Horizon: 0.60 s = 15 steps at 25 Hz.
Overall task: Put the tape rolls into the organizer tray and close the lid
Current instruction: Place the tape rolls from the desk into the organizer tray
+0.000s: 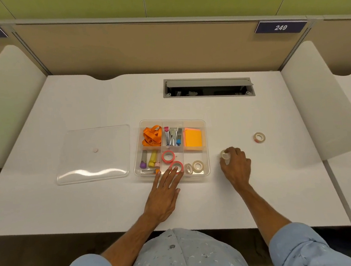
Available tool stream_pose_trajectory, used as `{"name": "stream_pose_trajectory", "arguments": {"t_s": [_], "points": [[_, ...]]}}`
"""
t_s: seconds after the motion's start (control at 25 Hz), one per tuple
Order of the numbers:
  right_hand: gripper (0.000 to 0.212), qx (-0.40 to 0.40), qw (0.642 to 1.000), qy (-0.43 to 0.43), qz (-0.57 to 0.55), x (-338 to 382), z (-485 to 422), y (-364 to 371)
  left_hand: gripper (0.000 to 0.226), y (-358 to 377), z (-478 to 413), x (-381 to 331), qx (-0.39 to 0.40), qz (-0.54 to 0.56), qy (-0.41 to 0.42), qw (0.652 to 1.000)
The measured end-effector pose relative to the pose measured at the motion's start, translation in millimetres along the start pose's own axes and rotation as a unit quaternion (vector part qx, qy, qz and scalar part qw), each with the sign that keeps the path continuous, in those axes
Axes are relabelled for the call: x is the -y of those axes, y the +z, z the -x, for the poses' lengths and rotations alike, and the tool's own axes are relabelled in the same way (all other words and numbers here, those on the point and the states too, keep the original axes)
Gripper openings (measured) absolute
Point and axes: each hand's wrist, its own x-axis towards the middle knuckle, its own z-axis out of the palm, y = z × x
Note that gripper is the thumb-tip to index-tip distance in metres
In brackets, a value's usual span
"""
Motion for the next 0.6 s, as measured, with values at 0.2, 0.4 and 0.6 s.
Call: {"name": "stream_pose_trajectory", "arguments": {"t_s": [0.2, 0.4, 0.6], "points": [[0.040, -0.013, 0.991, -0.112, -0.070, 22.0, 3.6, -1.6, 0.061, 1.5, 0.0, -0.2, 0.003, 0.002, -0.003, 1.000], [0.050, 0.060, 0.977, -0.202, -0.027, 35.1, 16.1, 11.1, 0.061, 1.7, 0.4, 1.5, 0.004, -0.004, 0.003, 1.000], [0.054, 0.083, 0.960, -0.266, 0.011, 38.4, 26.4, 17.2, 0.061, 1.6, 0.3, 0.3, -0.005, 0.001, 0.004, 1.000]]}}
